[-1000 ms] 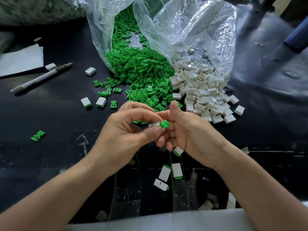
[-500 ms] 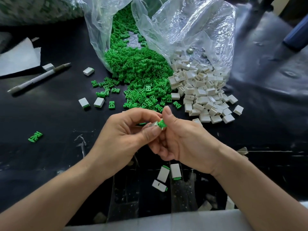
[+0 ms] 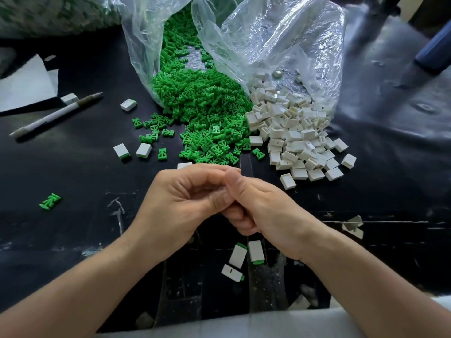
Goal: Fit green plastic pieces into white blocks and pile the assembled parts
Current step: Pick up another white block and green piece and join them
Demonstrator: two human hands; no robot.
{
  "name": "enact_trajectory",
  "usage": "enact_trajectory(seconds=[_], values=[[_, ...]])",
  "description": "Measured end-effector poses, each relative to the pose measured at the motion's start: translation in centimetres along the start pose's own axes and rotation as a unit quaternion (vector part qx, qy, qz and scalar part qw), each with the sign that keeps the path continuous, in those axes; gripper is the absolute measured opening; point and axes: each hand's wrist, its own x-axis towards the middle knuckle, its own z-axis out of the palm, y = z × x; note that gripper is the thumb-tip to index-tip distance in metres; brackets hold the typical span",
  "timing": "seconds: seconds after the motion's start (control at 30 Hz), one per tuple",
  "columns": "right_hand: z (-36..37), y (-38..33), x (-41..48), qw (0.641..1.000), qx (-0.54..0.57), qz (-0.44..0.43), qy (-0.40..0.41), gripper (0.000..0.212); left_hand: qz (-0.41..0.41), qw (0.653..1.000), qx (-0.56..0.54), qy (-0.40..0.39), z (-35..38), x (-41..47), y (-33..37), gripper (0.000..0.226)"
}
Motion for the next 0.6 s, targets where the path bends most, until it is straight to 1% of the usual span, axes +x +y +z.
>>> enact_trajectory(seconds=[0.07,0.17,0.23,0.3,0.4,0.47,0.57,0.6], values=[[0.14,0.00,-0.03,1.000,-0.001,-0.005,0.007,0.043,-0.001,1.000,0.003,0.003,0.04,0.02,0.04,0.016],[-0.01,0.17,0.05,1.000,0.011,-0.004,0.014,0.050,0.000,1.000,-0.005,-0.004,0.11,0.08,0.22,0.018],[-0.18,0.13,0.13,0.999,0.039,0.009,-0.003,0.053,-0.003,1.000,-0.015,-0.005,0.17,0.08,0.25,0.017],[-0.38,0.02,0.21,0.997,0.072,0.024,-0.022,0.044,-0.018,1.000,-0.024,0.009,0.04,0.12,0.17,0.018],[-0.68,0.00,0.17,0.994,0.094,0.038,-0.031,0.037,-0.042,0.999,-0.025,0.010,-0.21,0.14,0.20,0.017],[-0.76,-0.10,0.08,0.994,0.100,0.035,-0.034,0.037,-0.059,0.998,-0.030,0.003,-0.45,0.17,0.23,0.014],[-0.85,-0.25,0.00,0.994,0.094,0.042,-0.036,0.041,-0.077,0.997,-0.029,-0.001,-0.72,0.16,0.21,0.019],[-0.86,-0.20,0.00,0.995,0.088,0.041,-0.037,0.040,-0.084,0.996,-0.025,0.002,-0.80,0.17,0.20,0.020]])
